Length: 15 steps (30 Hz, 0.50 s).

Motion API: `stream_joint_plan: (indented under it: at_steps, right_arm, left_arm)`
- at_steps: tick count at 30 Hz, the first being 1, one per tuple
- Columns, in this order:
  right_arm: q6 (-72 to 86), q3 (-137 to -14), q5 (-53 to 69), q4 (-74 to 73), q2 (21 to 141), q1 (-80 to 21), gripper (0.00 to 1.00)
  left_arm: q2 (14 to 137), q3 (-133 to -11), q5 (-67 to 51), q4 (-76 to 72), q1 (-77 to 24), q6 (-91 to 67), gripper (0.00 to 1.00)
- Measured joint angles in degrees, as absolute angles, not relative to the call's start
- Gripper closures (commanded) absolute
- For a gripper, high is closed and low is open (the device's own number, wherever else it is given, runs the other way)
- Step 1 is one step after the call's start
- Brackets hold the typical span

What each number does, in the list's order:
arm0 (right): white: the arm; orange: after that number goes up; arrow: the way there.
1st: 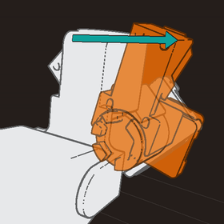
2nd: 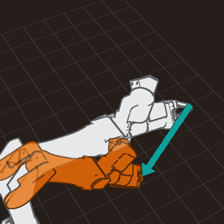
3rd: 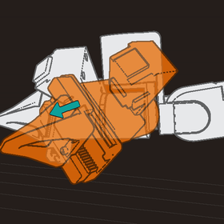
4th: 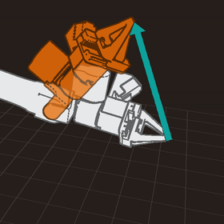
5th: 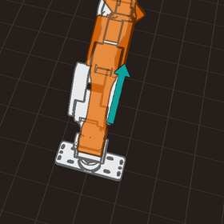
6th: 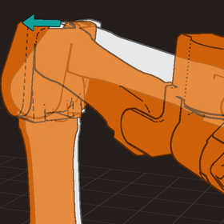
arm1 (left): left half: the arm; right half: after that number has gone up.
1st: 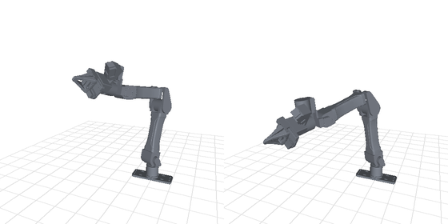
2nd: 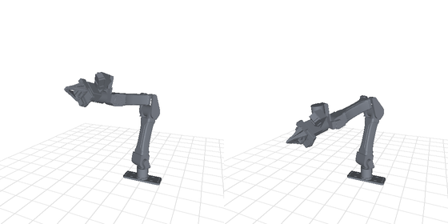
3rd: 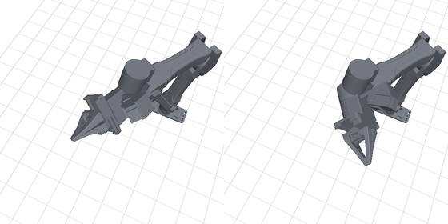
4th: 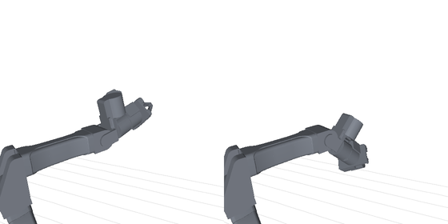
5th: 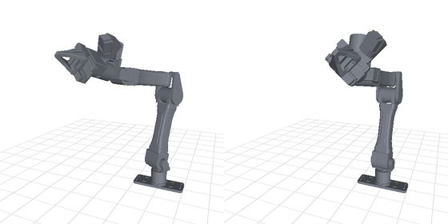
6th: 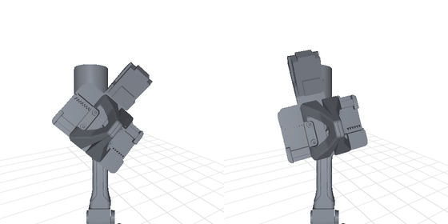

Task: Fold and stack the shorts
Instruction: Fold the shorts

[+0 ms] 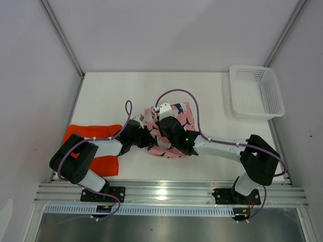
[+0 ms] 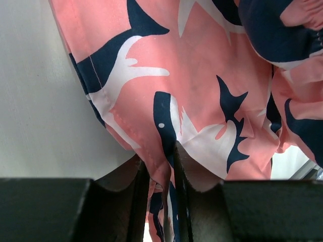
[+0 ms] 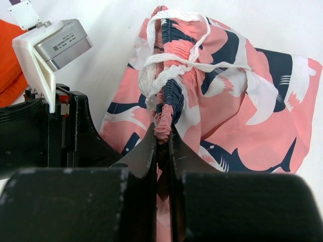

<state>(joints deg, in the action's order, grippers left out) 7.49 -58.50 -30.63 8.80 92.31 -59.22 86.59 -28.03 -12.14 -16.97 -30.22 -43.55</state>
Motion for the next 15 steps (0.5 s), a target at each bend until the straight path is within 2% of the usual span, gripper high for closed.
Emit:
stream_joint_plan:
  at_steps: [6,15]
  right_arm:
    - [8.1,-58.6,-30.6,8.8,93.4,-59.5,1.00]
    - [10.7,-58.6,-30.8,9.3,101.6,-62.4,1.00]
  left_arm:
    - [86.6,-28.1,-12.0,-16.9,-30.3,-43.5,0.73]
    - [86.6,-28.1,-11.5,-17.0,-30.7,-43.5,0.73]
